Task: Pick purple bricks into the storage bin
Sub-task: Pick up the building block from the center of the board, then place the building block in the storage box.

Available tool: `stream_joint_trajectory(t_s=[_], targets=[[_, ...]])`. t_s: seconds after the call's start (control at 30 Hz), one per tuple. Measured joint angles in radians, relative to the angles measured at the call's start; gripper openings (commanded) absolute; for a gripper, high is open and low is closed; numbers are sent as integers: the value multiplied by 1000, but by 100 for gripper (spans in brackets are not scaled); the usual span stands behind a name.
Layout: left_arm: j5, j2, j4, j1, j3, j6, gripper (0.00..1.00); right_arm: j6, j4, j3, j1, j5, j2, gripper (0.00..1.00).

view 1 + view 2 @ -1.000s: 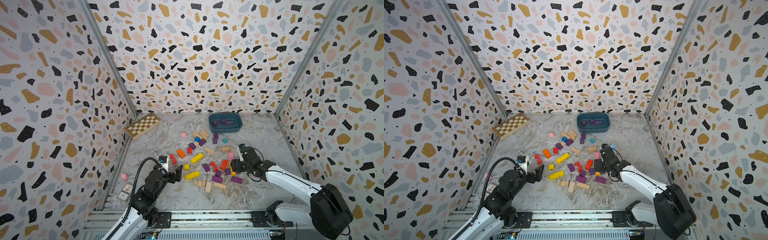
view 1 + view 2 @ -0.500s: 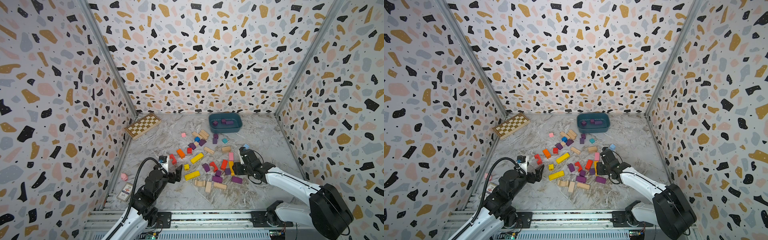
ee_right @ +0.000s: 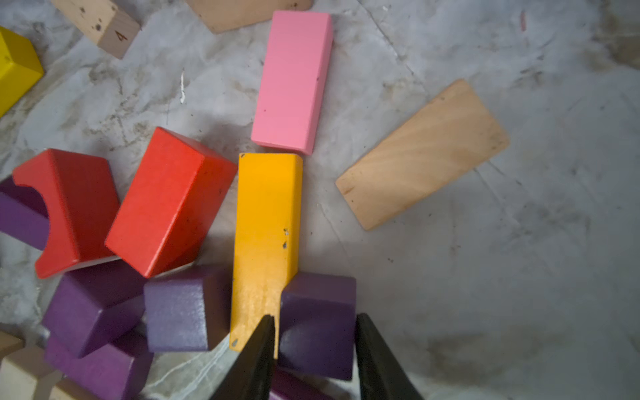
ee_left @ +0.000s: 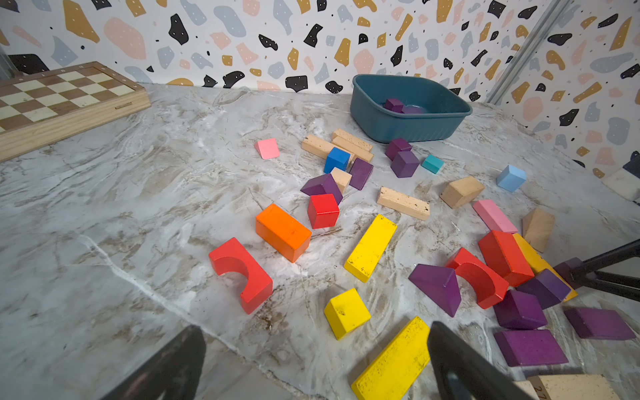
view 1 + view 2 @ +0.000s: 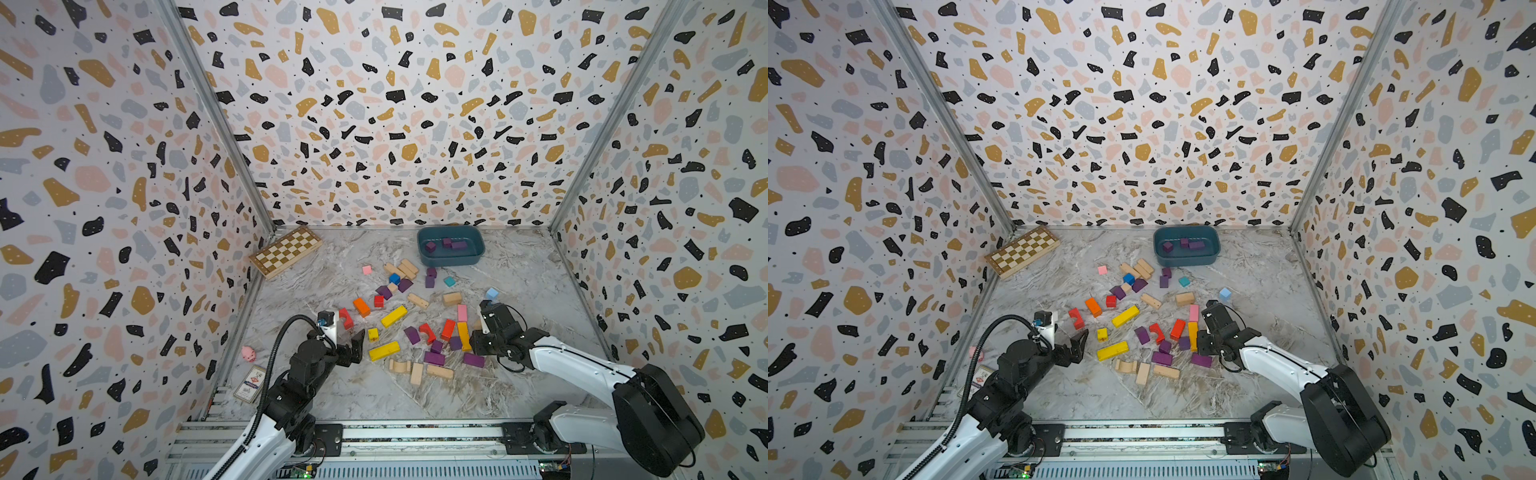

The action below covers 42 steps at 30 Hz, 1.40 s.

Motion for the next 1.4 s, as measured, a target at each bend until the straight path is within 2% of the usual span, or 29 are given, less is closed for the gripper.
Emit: stream_joint_trajectory(t_s=[0.3,0.5,0.67,1.03,1.4], targets=[[0,0,0,0,0,0,99,-19,-34,30,-3,21,-2,22],[0,0,0,0,0,0,99,-58,-69,148,-11,53,-2,20],[0,0,0,0,0,0,99,-114,-50,275,-74,55,47,19],[0,0,0,0,0,0,99,-268,-9,732,-236,21,409,18],[0,-2,-1,0,0,0,99,-368,-80,1189,-304,-27,809,15]])
